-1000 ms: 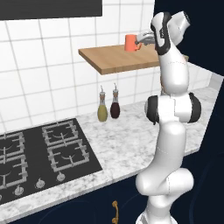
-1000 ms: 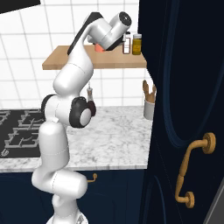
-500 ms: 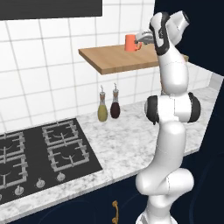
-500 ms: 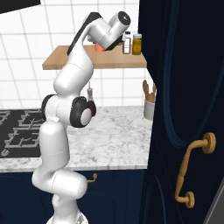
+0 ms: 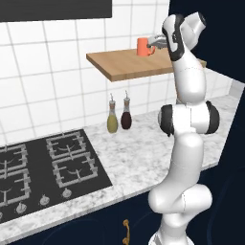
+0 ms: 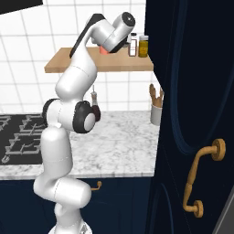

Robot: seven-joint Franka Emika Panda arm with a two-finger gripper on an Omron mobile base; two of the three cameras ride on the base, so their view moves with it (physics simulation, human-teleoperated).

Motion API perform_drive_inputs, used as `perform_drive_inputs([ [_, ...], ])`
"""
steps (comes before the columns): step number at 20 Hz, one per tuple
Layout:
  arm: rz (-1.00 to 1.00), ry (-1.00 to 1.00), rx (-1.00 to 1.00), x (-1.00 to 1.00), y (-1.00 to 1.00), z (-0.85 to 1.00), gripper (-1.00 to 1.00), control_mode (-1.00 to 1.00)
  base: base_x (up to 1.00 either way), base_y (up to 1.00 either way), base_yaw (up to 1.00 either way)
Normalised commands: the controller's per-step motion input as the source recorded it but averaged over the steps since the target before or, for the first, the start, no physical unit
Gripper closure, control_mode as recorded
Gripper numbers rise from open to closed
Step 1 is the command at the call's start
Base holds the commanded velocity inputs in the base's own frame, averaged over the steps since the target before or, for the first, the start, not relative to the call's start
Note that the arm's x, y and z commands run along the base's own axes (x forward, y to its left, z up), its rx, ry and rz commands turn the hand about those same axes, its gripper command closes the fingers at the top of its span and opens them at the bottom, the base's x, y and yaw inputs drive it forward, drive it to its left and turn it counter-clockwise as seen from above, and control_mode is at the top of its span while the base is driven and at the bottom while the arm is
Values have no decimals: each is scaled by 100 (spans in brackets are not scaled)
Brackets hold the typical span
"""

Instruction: Gather all objects into one cabinet and sort the glasses and bowls to opposite sides.

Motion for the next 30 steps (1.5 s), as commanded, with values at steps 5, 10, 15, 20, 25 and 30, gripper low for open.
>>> perform_drive_inputs([
  [5, 0, 0, 0, 15, -38, -22, -100, -100, 0, 0, 0],
  [10, 0, 0, 0, 7, -39, -30, -100, -100, 0, 0, 0],
  [15, 0, 0, 0, 9, -42, -24, -100, -100, 0, 0, 0],
  [20, 0, 0, 0, 23, -40, -19, -100, -100, 0, 0, 0],
  [25, -6, 1, 0, 36, -23, -28, -100, -100, 0, 0, 0],
  [30, -8, 3, 0, 41, -21, -31, -100, -100, 0, 0, 0],
])
